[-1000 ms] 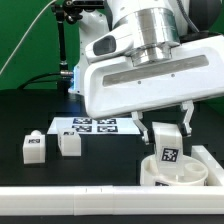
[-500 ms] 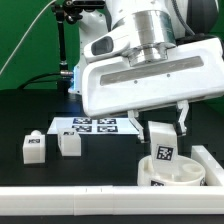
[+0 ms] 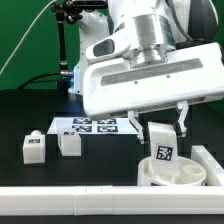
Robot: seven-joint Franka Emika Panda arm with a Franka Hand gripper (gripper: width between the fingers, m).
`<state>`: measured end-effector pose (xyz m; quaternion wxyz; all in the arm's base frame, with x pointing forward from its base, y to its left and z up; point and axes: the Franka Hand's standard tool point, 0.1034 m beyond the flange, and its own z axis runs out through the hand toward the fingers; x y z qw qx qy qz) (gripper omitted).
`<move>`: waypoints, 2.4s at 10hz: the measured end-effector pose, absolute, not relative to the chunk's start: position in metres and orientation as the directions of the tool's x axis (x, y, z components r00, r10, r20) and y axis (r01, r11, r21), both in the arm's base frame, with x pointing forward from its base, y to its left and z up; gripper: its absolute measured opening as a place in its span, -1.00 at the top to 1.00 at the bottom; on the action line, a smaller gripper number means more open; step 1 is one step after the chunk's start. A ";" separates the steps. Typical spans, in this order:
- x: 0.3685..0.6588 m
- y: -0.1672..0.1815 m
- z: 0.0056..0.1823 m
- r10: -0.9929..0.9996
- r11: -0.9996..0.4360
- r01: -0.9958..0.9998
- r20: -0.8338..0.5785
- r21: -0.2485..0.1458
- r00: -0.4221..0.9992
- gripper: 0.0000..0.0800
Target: Assemble stool
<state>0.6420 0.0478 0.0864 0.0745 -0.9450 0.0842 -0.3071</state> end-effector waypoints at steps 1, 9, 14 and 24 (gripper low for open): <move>0.642 0.048 0.086 -0.204 -0.975 -0.113 0.569 -0.192 0.796 0.18; 0.645 0.048 0.099 -0.193 -0.976 -0.101 0.555 -0.192 0.809 -0.60; 0.666 0.037 0.130 -0.186 -0.976 -0.093 0.526 -0.199 0.830 -0.62; 0.653 0.056 0.119 -0.053 -0.976 -0.004 0.218 -0.216 0.974 -0.62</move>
Offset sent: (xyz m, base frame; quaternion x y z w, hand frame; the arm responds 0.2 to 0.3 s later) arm 0.0000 0.0000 0.0000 0.0000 0.0000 0.0000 1.0000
